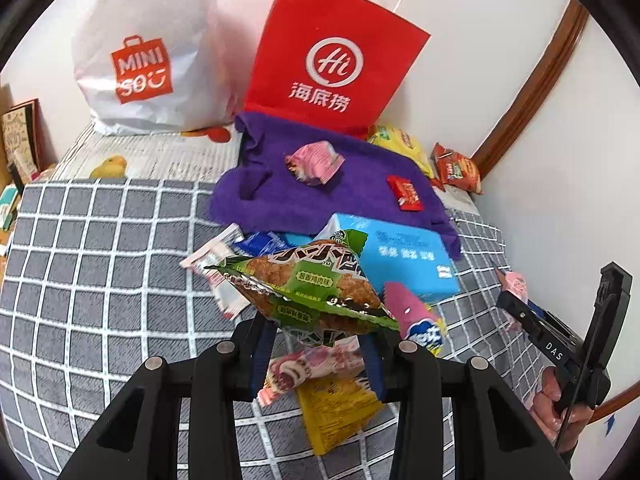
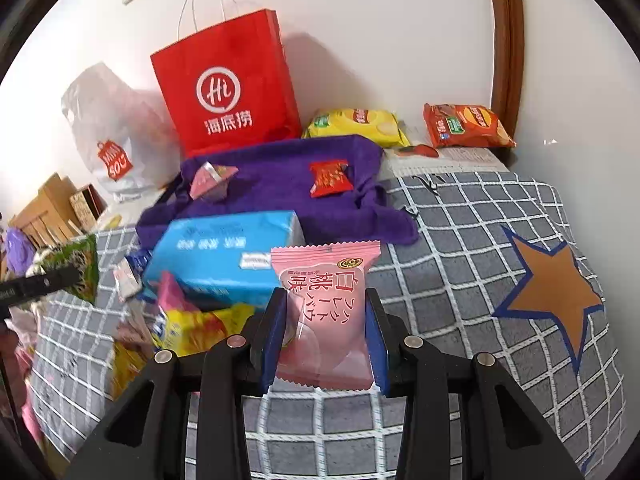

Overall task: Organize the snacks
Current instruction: 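Carry the pastry and green bag onto the purple towel and open both grippers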

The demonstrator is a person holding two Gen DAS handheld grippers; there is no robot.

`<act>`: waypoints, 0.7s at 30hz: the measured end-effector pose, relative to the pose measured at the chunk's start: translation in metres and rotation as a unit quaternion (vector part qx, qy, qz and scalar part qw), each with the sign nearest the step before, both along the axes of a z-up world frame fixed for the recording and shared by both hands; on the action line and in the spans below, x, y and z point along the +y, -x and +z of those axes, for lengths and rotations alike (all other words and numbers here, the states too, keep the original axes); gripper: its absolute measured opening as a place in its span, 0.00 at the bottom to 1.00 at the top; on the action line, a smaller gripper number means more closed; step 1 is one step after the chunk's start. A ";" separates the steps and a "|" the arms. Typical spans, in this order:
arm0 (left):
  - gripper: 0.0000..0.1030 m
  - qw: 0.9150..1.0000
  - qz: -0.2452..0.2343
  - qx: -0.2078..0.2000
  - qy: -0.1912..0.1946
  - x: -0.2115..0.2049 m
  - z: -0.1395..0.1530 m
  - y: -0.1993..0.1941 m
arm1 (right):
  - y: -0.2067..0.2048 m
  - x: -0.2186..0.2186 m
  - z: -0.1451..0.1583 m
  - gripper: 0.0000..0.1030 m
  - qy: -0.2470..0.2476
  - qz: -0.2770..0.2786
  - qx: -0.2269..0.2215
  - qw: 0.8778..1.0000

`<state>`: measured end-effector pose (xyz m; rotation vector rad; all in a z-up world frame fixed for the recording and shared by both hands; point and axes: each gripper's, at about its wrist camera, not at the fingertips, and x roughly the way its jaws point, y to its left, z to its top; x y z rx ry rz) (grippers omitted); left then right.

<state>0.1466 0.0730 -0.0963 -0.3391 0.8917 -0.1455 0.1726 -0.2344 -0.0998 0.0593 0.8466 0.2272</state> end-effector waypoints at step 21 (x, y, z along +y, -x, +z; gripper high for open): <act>0.36 0.997 -0.007 -0.015 -0.069 -0.018 0.048 -0.096 | -0.093 0.055 0.052 0.37 0.003 0.016 -0.044 0.999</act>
